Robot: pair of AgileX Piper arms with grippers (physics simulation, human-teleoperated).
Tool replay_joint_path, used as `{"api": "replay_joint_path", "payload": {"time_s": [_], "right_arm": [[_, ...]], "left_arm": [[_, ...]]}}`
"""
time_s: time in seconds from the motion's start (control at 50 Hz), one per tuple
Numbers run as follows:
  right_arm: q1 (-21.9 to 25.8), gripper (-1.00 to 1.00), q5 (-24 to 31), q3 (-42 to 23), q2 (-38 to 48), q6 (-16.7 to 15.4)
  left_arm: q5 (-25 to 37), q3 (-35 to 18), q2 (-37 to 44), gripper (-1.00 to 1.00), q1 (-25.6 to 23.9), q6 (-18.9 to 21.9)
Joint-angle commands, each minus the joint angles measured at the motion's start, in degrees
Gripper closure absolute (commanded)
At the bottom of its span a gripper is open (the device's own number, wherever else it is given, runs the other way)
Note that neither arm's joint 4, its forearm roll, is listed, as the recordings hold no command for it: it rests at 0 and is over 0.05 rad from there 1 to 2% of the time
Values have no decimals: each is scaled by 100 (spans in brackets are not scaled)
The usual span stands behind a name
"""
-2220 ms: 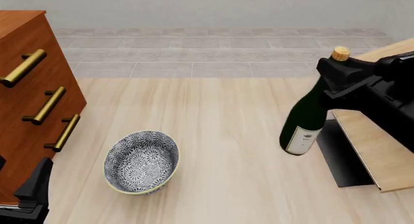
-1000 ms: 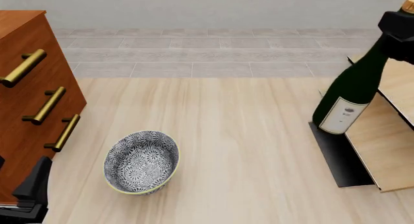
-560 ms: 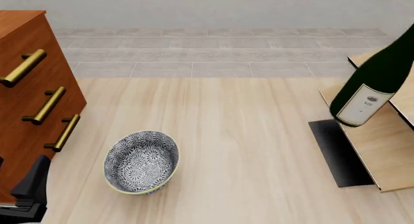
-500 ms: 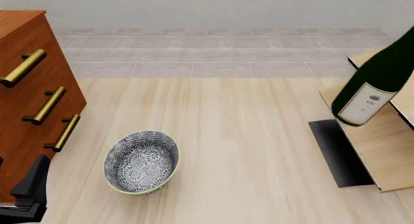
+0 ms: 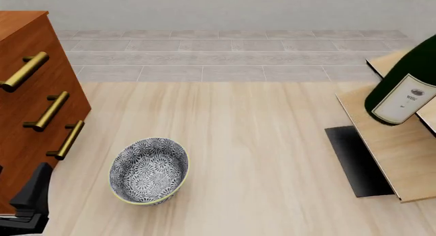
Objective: Put the wine bottle on the wine rack.
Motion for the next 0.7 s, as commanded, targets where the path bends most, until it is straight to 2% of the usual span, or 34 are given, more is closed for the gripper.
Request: {"api": "replay_joint_path", "payload": {"time_s": [0.02,0.32,0.7], "right_arm": [[-253,100,275,-305,-52,200],[-714,100,498,-575,47,337],[-1202,100,446,-532,148,572]], "left_arm": [[7,0,0,-100,-32,12],[-43,0,1,-100,-75,14],[-29,0,0,-100,-44,9]]}}
